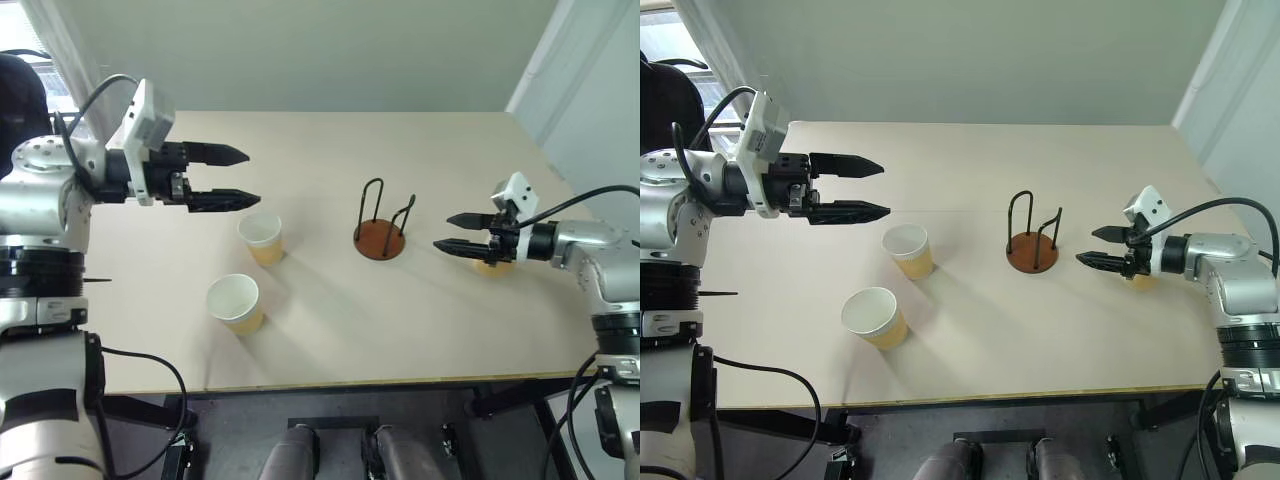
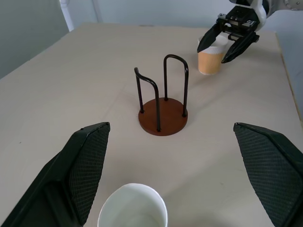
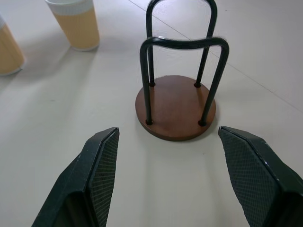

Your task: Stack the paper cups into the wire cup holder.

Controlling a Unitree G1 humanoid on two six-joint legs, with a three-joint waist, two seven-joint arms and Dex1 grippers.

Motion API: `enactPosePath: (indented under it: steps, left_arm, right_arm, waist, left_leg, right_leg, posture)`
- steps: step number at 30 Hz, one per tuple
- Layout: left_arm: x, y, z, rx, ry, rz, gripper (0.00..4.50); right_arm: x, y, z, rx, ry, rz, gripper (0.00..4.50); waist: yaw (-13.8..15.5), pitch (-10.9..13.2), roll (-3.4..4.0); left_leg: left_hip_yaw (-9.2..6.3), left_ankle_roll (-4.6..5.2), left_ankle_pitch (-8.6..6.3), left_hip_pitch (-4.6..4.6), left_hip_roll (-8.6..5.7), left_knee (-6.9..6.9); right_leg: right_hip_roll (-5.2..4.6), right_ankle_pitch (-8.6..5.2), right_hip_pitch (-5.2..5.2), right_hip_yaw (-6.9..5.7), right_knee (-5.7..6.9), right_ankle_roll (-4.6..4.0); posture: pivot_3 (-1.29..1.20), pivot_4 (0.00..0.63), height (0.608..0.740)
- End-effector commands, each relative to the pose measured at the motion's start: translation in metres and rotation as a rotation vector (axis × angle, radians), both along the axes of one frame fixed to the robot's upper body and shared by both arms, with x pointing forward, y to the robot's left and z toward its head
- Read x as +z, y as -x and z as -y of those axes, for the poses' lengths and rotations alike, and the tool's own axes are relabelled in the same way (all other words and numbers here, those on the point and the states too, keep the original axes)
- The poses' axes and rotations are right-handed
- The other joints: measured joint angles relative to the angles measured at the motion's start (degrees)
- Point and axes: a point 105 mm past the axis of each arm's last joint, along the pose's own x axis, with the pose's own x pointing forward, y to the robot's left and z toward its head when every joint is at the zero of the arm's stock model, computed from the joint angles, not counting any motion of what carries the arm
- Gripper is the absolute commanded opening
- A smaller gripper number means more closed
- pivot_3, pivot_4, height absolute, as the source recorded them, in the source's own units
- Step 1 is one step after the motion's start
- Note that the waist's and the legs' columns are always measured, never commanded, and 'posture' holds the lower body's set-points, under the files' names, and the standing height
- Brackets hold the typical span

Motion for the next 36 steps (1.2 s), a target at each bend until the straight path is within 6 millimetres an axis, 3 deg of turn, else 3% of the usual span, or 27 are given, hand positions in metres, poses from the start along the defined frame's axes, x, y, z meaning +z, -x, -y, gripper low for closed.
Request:
enactPosePath:
  steps: [1, 6, 21, 36]
  left_arm:
    - [0.006, 0.009, -0.001, -0.015, 0.002, 0.041, 4.47]
    - [-0.008, 0.018, 0.0, -0.022, -0.005, 0.024, 4.47]
    - [-0.008, 0.022, -0.004, 0.009, -0.009, 0.033, 4.47]
    - [-0.006, 0.022, -0.006, 0.015, -0.007, 0.033, 4.47]
  right_arm:
    - [0.011, -0.002, -0.011, 0.015, 0.012, 0.039, 3.38]
    - [0.009, -0.006, -0.021, 0.029, 0.001, 0.02, 3.38]
    - [0.008, -0.036, -0.028, -0.043, 0.038, 0.096, 3.38]
    - [0.006, -0.026, -0.044, 0.009, 0.049, 0.055, 3.38]
  waist:
    - [-0.01, 0.0, 0.0]
    - [-0.03, 0.0, -0.01]
    - [0.09, 0.0, -0.01]
    - [0.08, 0.0, -0.01]
  left_leg:
    - [0.0, 0.0, 0.0, 0.0, 0.01, 0.0]
    - [0.01, 0.03, 0.0, -0.04, 0.01, 0.04]
    - [-0.01, 0.01, 0.01, -0.04, 0.02, 0.07]
    - [-0.01, -0.02, -0.01, -0.06, 0.02, 0.06]
  right_leg:
    - [0.01, 0.0, 0.0, 0.0, 0.0, 0.0]
    - [0.01, 0.02, 0.0, 0.0, -0.03, 0.04]
    - [0.01, 0.04, -0.03, 0.0, 0.04, -0.02]
    - [0.01, 0.04, -0.08, 0.0, 0.05, -0.04]
  posture:
    - [0.0, 0.15, 0.74]
    - [0.0, 0.15, 0.74]
    - [0.0, 0.15, 0.74]
    - [0.0, 0.15, 0.74]
